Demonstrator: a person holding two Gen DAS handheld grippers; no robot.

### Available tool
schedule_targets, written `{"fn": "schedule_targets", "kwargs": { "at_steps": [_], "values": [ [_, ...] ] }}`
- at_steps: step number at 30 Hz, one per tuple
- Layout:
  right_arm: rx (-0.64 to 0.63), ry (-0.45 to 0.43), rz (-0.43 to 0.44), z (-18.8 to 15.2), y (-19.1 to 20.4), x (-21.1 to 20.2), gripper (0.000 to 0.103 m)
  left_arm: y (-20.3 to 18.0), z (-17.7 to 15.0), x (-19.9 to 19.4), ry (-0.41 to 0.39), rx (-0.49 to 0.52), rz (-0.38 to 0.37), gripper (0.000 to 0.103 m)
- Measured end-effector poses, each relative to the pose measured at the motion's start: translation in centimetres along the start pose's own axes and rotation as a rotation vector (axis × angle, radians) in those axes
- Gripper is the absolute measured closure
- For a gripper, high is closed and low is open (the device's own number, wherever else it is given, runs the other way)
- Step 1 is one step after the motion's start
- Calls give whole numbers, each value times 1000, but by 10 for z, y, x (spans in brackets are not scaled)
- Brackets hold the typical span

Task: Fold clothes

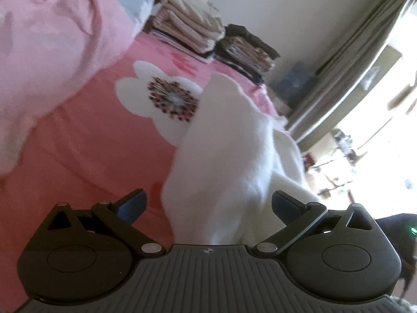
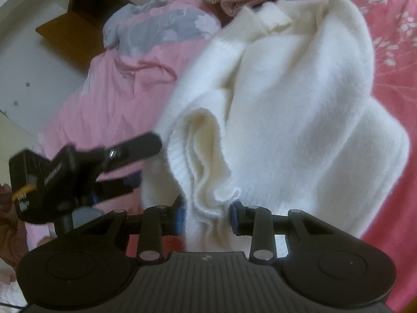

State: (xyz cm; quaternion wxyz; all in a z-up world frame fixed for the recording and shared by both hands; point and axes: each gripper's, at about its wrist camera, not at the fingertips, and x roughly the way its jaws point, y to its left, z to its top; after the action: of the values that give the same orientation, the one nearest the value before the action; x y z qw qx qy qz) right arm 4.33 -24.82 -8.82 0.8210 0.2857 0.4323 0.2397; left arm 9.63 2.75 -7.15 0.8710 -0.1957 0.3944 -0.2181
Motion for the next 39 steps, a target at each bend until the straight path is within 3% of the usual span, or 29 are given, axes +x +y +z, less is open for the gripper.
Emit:
{"fn": "schedule_targets", "kwargs": {
  "at_steps": [5,10,12,14,16,18,20,24,27,30,33,36,39],
  "values": [
    [-78,-34,-80,-6,19,-16,63,2,3,7,4,-3,83,4],
    [-155,-86,-69,-4,28,-56,52,5,5,6,-22,7,151,11],
    [-168,-156,-64,1,25,-77,44,10,5,6,-21,-5,171,14],
    [-139,-252,-80,14,15,-95,28,15,6,7,-20,-18,192,15],
    [-65,-341,-91,31,-9,-107,17,20,5,6,-6,-53,159,12],
    [42,-371,-90,53,-39,-102,11,21,2,7,16,-68,103,4],
    [169,-351,-85,71,-78,-89,9,16,-3,10,36,-44,65,3],
    [408,-313,-4,91,-144,-55,9,6,-13,24,76,15,75,3],
    [488,-270,67,98,-166,-21,9,7,-16,34,83,8,83,2],
    [502,-178,129,103,-176,16,8,10,-16,40,86,3,108,3],
    [438,-138,118,106,-168,39,0,13,-17,43,86,-12,111,5],
    [402,-57,200,101,-148,57,0,14,-15,44,84,-22,108,14],
    [357,-34,176,85,-122,59,2,13,-13,43,88,-22,120,25]
  ]
}}
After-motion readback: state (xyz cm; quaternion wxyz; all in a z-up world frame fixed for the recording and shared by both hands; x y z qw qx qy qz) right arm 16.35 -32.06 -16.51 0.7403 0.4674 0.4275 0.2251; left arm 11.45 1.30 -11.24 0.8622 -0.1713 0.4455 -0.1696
